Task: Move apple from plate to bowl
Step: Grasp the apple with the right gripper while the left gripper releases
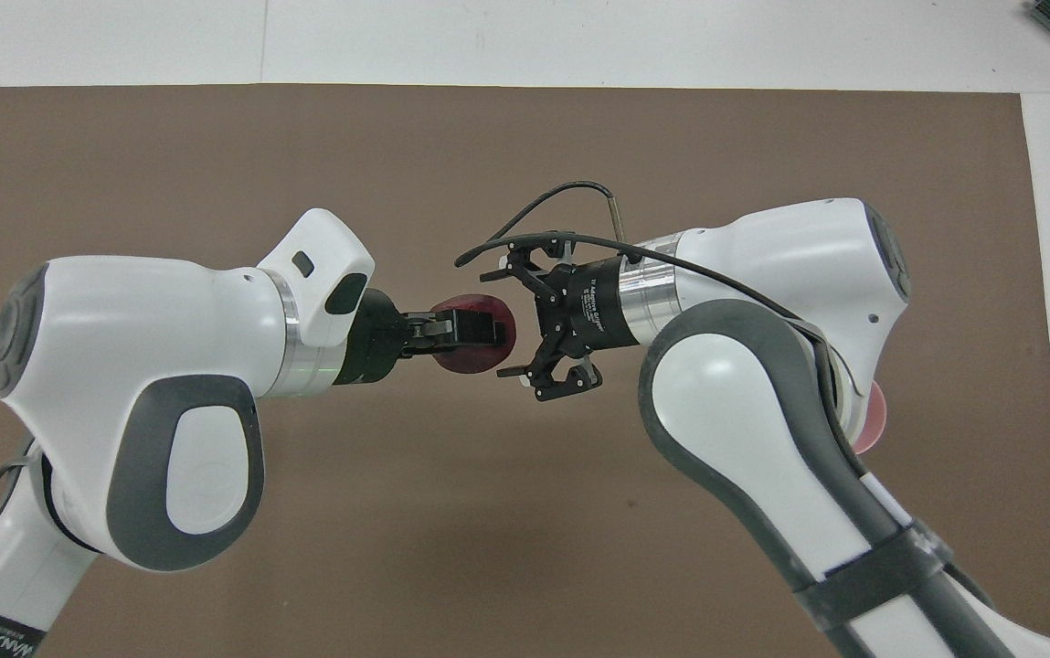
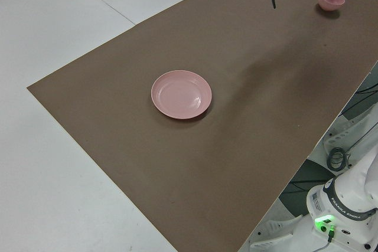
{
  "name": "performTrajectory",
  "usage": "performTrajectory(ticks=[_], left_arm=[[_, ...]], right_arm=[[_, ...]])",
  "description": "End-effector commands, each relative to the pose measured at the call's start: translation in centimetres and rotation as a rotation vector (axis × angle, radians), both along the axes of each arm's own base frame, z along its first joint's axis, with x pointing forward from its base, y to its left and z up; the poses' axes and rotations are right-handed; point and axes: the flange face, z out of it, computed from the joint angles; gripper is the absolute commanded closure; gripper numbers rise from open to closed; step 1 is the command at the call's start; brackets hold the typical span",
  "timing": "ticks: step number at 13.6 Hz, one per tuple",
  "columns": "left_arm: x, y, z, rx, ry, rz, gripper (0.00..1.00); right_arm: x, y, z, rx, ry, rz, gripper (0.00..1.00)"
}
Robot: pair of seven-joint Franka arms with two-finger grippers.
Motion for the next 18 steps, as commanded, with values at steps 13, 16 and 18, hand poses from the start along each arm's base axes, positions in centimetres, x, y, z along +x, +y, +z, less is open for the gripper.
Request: performTrajectory(ticks=[13,16,18], left_arm=[[0.2,0.9,4.2,0.057,0.014,0.087,0.00],[0.9,4.3,5.7,0.232,0.010,0.047,0.00],[1.2,6.8,6.5,0.382,-0.014,0.029,0.00]], right_arm=[[0.4,0.0,0.6,0.018,-0.008,-0.020,1.00],[1.5,-3.0,0.2,-0.088,-0.040,0.001,1.00],[2.4,-5.2,0.7,-0.167,-0.074,0.034,1.00]])
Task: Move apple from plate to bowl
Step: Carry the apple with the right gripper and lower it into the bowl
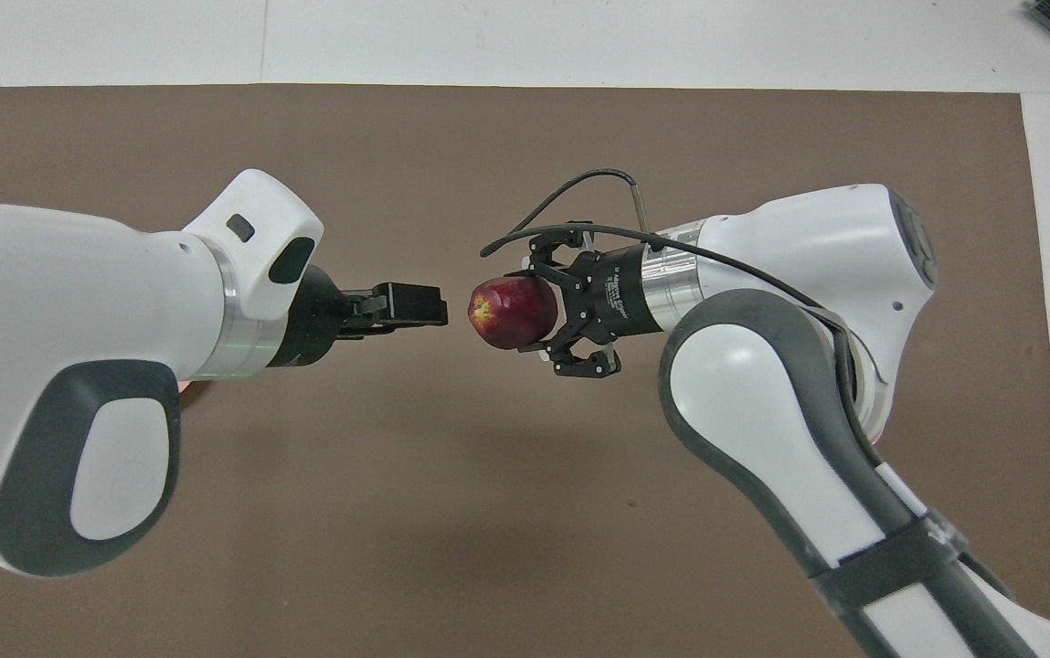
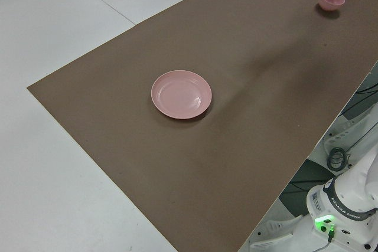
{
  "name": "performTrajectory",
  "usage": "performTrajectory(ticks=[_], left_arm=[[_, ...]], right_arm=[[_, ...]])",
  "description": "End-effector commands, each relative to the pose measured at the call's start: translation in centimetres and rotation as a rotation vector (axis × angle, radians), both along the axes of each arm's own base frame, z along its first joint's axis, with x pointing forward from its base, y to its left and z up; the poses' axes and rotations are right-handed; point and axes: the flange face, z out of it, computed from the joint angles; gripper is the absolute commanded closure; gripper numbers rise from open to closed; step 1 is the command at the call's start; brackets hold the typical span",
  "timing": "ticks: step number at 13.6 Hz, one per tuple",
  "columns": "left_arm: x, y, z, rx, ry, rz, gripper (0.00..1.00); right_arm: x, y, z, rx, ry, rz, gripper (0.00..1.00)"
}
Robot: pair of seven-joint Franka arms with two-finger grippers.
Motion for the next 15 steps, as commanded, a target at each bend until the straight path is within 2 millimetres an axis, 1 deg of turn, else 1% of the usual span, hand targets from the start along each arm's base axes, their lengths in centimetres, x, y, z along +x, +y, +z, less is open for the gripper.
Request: performTrajectory(ticks=[1,3,4,5,6,7,8,9,10,11,12,13,15], left_arm=[[0.2,3.6,1.6,0.203,-0.013,-0.016,0.00],[0.8,6.2,1.9,0.347,-0.042,-0.031,0.00],[1.1,7.6,1.8,0.385,-0.045,-0.056,0.00],[1.5,9.5,1.9,0.394,-0.042,-0.077,0.00],[1.7,11.6,2.5,0.400,-0.043,-0.099,0.00],[1.7,13.8,3.1,0.406,-0.045,-0.128,0.00],[1.9,16.0,3.1,0.409,-0.035,-0.152,0.00],[2.0,17.9,3.8,0.410,-0.038,-0.159,0.00],[2.1,19.4,5.7,0.409,-0.055,-0.156,0.00],[1.9,20.2,7.3,0.408,-0.046,-0.159,0.00],[1.8,20.3,8.0,0.407,-0.029,-0.164,0.00],[1.9,20.2,8.2,0.405,-0.022,-0.165,0.00],[1.2,20.5,8.3,0.408,0.023,-0.178,0.00]], right_arm=[[1.2,-2.8,1.0,-0.097,-0.046,0.035,1.00],[1.4,-4.6,0.7,-0.204,-0.073,0.095,1.00],[1.6,-5.7,0.8,-0.262,-0.097,0.145,1.00],[1.8,-7.0,0.5,-0.302,-0.105,0.175,1.00],[2.3,-9.1,0.4,-0.327,-0.108,0.175,1.00],[2.4,-11.0,-0.1,-0.354,-0.092,0.190,1.00],[2.6,-14.0,-0.5,-0.378,-0.071,0.210,1.00],[2.5,-16.6,-0.9,-0.394,-0.064,0.249,1.00],[1.7,-18.9,-1.7,-0.428,-0.065,0.310,1.00],[0.7,-21.6,-2.9,-0.480,-0.066,0.370,1.00],[-0.5,-24.0,-4.3,-0.518,-0.063,0.433,1.00],[-1.8,-26.2,-5.2,-0.521,-0.061,0.468,1.00],[-4.9,-28.1,-7.9,-0.532,-0.036,0.500,1.00]])
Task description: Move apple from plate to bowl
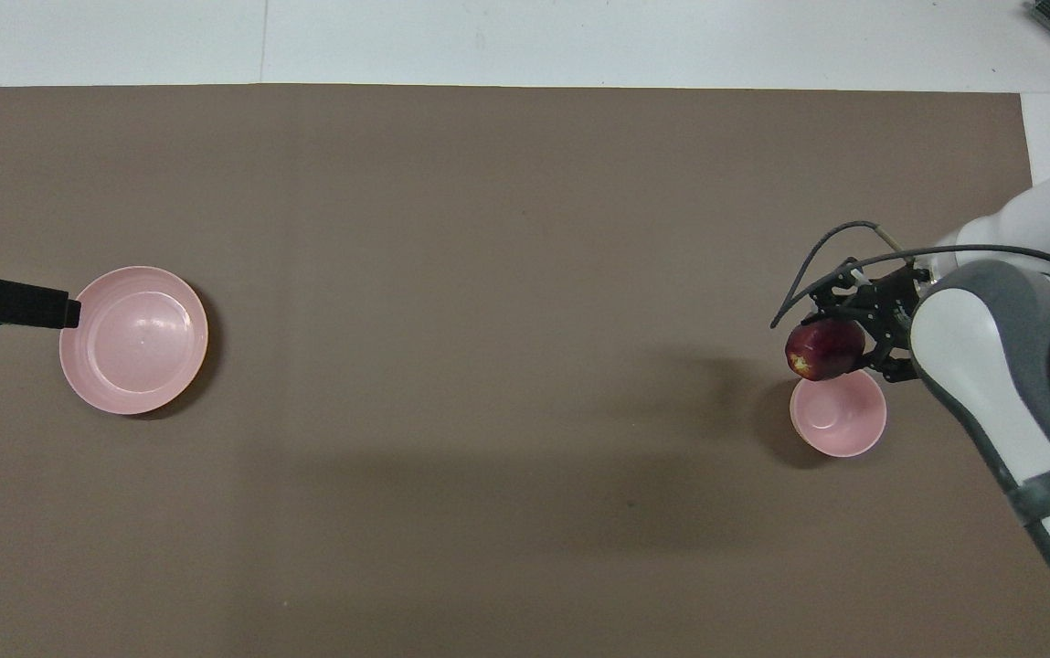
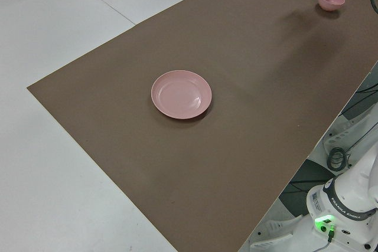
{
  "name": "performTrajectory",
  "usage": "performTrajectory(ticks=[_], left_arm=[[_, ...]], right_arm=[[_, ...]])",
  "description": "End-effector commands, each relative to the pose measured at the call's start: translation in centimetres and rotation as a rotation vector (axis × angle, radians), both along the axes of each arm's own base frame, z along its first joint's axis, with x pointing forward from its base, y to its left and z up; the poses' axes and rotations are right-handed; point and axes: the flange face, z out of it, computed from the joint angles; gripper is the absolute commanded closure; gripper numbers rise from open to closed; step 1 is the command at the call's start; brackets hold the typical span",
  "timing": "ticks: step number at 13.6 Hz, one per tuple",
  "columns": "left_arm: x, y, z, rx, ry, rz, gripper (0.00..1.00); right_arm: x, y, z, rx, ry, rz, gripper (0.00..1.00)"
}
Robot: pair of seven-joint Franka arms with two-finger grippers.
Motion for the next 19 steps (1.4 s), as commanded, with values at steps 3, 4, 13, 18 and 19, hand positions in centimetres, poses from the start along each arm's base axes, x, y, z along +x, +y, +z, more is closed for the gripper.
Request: performTrajectory(ticks=[3,4,13,18,19], left_arm=[[-0.2,0.2,0.2,0.024,0.042,-0.016,0.00],[-0.2,0.2,0.2,0.023,0.037,-0.016,0.00],[-0.4,0.7,0.0,0.023,0.040,-0.008,0.00],[-0.4,0.6,0.0,0.023,0.043,-0.009,0.00],[-0.4,0.6,0.0,0.023,0.040,-0.009,0.00]], right_arm=[[-7.6,-3.0,-4.5,-0.073,-0.048,0.084,1.00],[-7.7,-3.9,-4.9,-0.071,-0.057,0.090,1.00],[-5.0,-3.7,-1.9,-0.086,-0.149,0.225,0.00],[-1.8,-4.9,7.8,-0.127,-0.213,0.576,0.00],[-1.4,-5.0,9.3,-0.143,-0.220,0.623,0.00]])
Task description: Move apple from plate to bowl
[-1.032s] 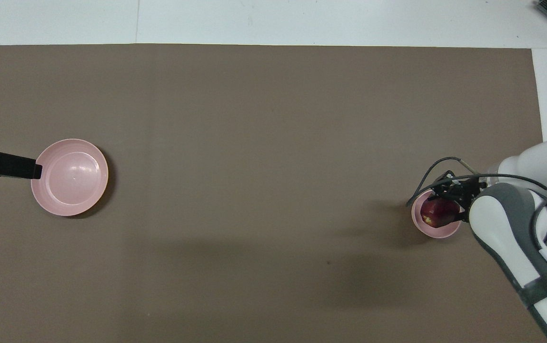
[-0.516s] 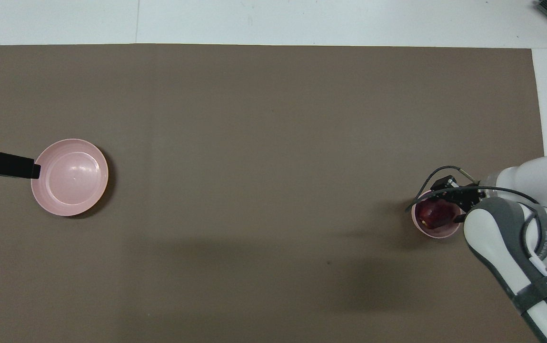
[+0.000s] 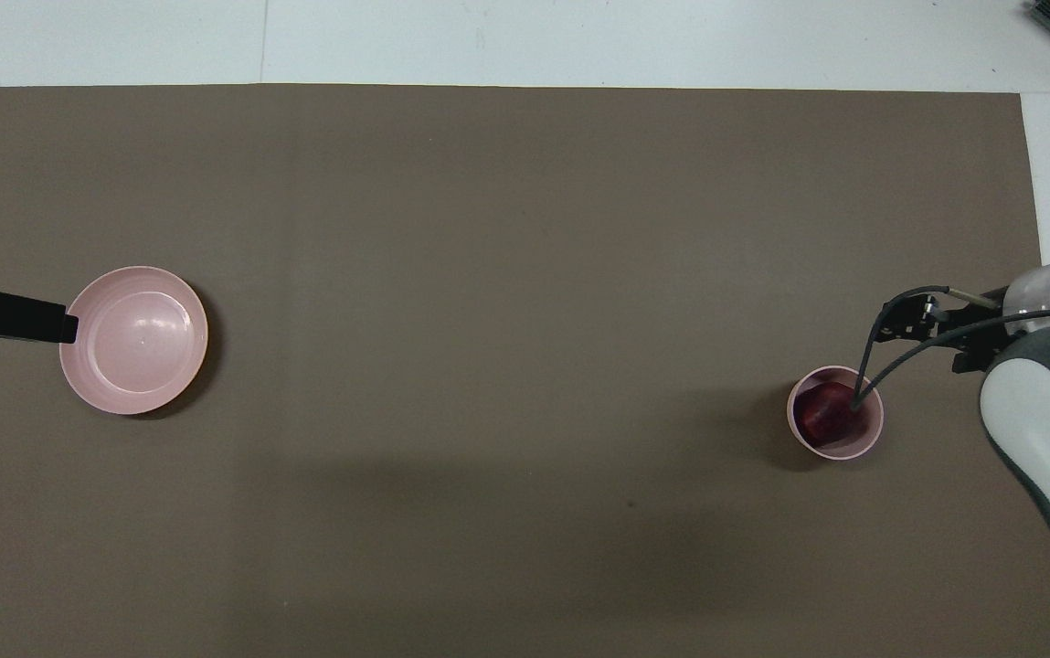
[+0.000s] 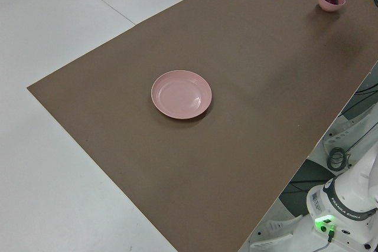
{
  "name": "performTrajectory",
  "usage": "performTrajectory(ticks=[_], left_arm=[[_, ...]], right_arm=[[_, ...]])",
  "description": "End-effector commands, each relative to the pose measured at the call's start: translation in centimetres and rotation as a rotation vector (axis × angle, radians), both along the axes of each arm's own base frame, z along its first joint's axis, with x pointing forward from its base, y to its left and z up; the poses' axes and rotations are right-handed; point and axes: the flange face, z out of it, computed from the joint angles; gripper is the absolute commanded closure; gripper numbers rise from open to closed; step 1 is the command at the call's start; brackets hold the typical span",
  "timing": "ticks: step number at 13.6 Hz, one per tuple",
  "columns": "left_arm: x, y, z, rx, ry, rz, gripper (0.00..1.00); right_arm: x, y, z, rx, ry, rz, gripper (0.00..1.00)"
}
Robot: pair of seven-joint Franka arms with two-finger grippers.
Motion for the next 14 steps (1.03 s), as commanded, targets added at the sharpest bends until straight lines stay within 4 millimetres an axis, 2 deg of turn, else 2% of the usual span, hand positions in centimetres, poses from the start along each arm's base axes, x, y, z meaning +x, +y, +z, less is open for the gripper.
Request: performTrajectory(ticks=[1,5,7,10,14], left_arm=[[0.0,0.3,0.3,0.020,0.000,-0.012,0.00],[-0.1,0.3,0.3,0.022,0.008,-0.012,0.00],[-0.3,0.0,-0.6,0.025,0.026,-0.019,0.00],[-0.3,-0.6,-1.0,0.053,0.036,-0.035,0.00],[-0.1,-0.7,-0.5,0.037,0.015,-0.023,0.00]], right_arm=[[1.3,-0.6,4.6,-0.058,-0.023,0.146,0.00],[1.5,0.7,11.9,-0.092,-0.048,0.212,0.00],[1.3,2.2,15.0,-0.104,-0.036,0.245,0.00],[1.5,2.4,16.7,-0.103,-0.031,0.309,0.00],[1.8,2.9,16.1,-0.081,-0.057,0.334,0.00]])
